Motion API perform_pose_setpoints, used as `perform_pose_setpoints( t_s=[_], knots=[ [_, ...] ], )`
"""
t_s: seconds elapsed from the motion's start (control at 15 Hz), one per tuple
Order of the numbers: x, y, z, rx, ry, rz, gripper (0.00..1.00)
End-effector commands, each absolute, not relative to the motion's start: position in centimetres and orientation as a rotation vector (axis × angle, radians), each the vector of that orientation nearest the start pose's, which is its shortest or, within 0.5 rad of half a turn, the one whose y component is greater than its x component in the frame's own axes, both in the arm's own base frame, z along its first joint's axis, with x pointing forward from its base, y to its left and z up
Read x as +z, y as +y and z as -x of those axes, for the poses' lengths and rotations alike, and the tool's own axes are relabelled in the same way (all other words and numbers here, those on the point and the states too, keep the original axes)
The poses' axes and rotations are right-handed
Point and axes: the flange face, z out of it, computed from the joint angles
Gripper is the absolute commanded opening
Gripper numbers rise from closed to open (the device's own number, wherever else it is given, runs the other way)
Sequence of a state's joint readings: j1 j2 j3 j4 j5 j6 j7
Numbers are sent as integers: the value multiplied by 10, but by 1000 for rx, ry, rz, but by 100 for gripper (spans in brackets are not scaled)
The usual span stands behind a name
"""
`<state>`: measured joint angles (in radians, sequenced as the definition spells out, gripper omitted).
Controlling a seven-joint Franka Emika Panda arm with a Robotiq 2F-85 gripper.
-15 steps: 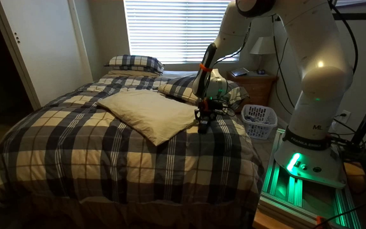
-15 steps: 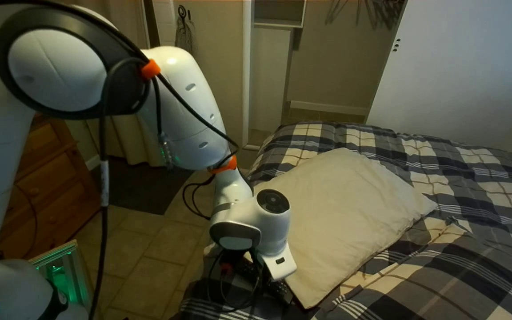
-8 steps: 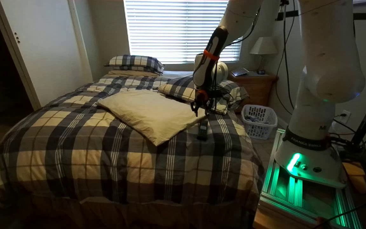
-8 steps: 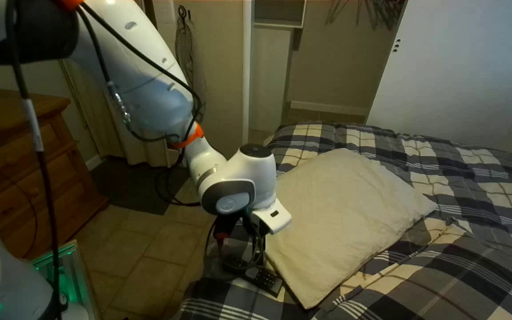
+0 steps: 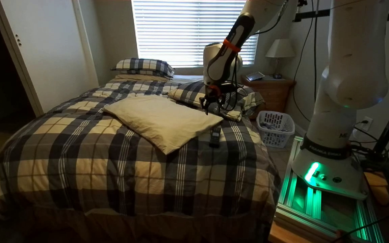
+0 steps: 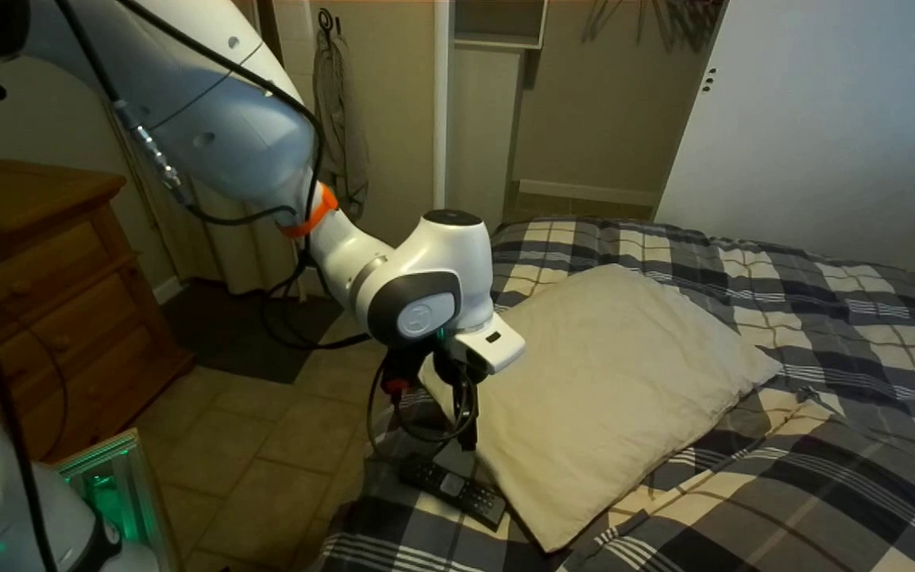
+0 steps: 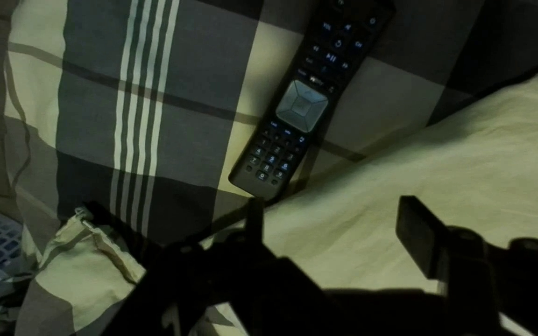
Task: Pick up the black remote and put it on the white pillow
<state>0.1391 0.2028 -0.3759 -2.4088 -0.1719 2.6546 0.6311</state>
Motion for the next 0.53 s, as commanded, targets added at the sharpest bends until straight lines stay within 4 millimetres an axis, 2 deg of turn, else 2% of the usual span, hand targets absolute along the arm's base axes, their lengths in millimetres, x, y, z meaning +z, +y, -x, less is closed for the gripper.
perform_pose_setpoints(
  t_s=[0.0,0.27,0.47],
  knots=[
    [221,-130,-474,-87,1318,2977,100],
    [186,-145,-459,-79,1429,2878,100],
    [163,-146,-457,-86,1467,2815,100]
  ],
)
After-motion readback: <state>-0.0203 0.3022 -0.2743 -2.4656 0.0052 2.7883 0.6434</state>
